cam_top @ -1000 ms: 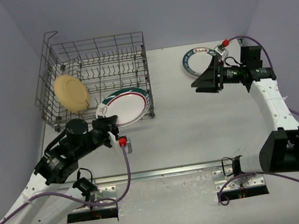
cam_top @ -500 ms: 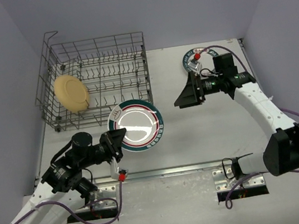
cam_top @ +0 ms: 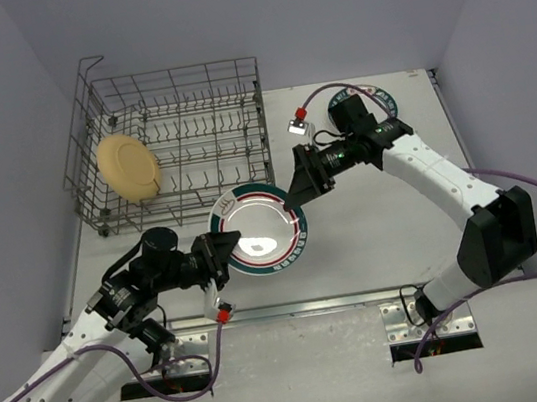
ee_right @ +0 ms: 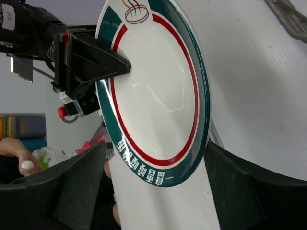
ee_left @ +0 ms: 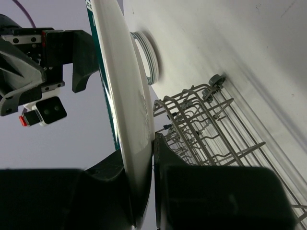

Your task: Unload the plates from the dish rack

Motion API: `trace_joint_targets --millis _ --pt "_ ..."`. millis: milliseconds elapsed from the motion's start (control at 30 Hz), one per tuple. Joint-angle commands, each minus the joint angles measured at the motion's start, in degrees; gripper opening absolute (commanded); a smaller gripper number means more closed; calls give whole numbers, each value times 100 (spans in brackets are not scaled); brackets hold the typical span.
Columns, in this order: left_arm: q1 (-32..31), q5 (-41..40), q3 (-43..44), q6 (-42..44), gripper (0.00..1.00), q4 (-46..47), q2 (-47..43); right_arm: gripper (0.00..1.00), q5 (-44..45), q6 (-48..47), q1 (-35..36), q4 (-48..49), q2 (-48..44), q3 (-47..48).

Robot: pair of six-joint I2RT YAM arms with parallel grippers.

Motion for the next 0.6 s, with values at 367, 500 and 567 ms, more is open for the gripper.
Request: trace_joint_targets --millis 367,500,567 --pt "-11 515 -11 1384 2 1033 -11 6 -261 -259 298 101 317 236" --pt "-11 505 14 1239 31 1115 -3 0 -245 -290 283 84 196 229" --pt "-11 508 26 1169 53 1135 -29 0 -245 -290 229 85 155 218"
